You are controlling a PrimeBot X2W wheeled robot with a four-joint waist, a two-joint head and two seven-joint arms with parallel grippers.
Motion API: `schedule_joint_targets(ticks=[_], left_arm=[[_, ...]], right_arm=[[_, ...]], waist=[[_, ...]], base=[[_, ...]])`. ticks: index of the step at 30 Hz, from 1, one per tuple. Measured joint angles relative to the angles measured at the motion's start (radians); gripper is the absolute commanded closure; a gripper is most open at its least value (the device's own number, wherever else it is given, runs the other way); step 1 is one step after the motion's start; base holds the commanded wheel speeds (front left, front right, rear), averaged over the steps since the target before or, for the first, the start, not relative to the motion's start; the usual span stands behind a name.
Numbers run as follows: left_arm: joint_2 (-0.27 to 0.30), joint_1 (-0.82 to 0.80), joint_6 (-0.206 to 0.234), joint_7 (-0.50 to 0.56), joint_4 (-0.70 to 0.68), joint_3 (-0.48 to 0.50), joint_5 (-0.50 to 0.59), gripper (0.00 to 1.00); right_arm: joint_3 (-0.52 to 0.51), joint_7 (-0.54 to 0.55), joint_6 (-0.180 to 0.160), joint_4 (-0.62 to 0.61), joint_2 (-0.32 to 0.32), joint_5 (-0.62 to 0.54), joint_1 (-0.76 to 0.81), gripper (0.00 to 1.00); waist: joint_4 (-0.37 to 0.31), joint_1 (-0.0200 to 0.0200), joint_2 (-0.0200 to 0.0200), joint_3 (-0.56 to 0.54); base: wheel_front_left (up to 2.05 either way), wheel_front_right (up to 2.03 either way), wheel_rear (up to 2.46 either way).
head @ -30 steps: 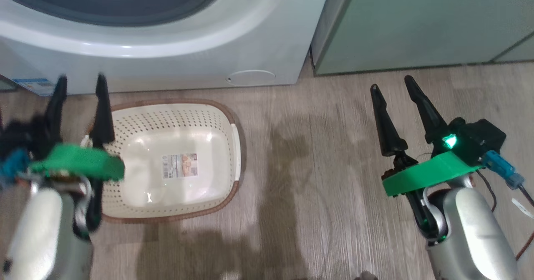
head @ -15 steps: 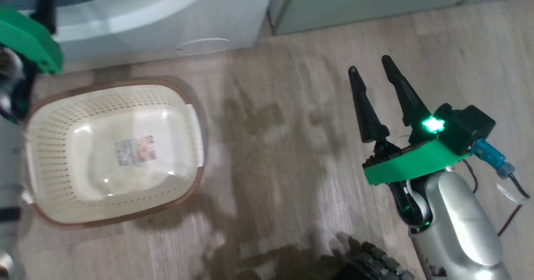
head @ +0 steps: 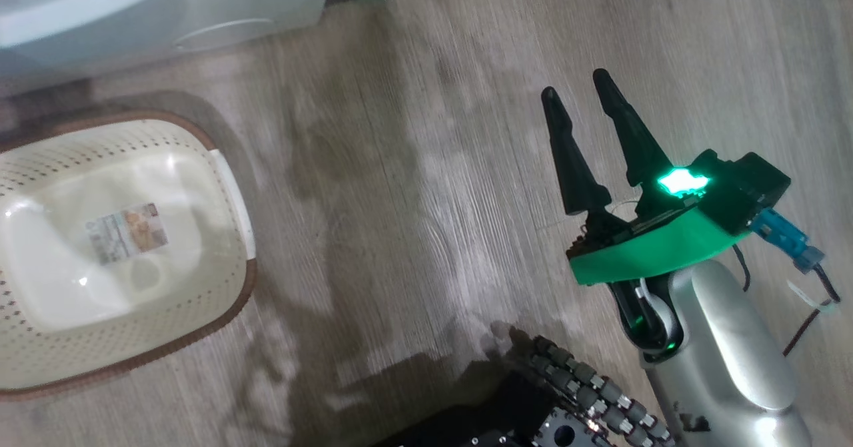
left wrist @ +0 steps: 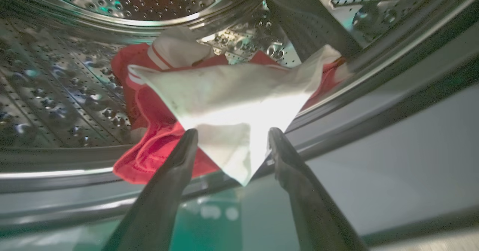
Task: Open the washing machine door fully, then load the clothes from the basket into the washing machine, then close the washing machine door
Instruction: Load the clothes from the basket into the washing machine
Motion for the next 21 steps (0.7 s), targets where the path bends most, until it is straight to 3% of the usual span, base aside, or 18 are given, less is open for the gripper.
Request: schedule_joint_targets(ticks=[13, 14, 16, 21], left_arm=[[0.135, -0.166, -0.009, 0.235, 0.048, -0.058, -0.016, 0.00], [0.141, -0.177, -0.009, 0.252, 0.050, -0.060, -0.016, 0.27], [0.151, -0.187, -0.009, 0.275, 0.050, -0.061, -0.016, 1.00], [0.173, -0.196, -0.006, 0.285, 0.033, -0.076, -0.005, 1.00]], right_arm=[[0.043, -0.003, 0.000, -0.047, 0.000, 0.037, -0.028, 0.00], [0.043, -0.003, 0.000, -0.047, 0.000, 0.039, -0.028, 0.00], [0.043, -0.003, 0.000, -0.049, 0.000, 0.042, -0.028, 0.00], [0.046, -0.003, 0.000, -0.057, 0.000, 0.048, -0.028, 0.00]], waist=[[-0.064, -0.0001, 0.0000, 0.099], [-0.067, -0.0001, 0.0000, 0.102], [-0.071, -0.0001, 0.0000, 0.108], [-0.079, -0.0002, 0.0000, 0.122]], base=[[0.00, 0.00, 0.00], [0.00, 0.00, 0.00], [0.00, 0.00, 0.00], [0.00, 0.00, 0.00]])
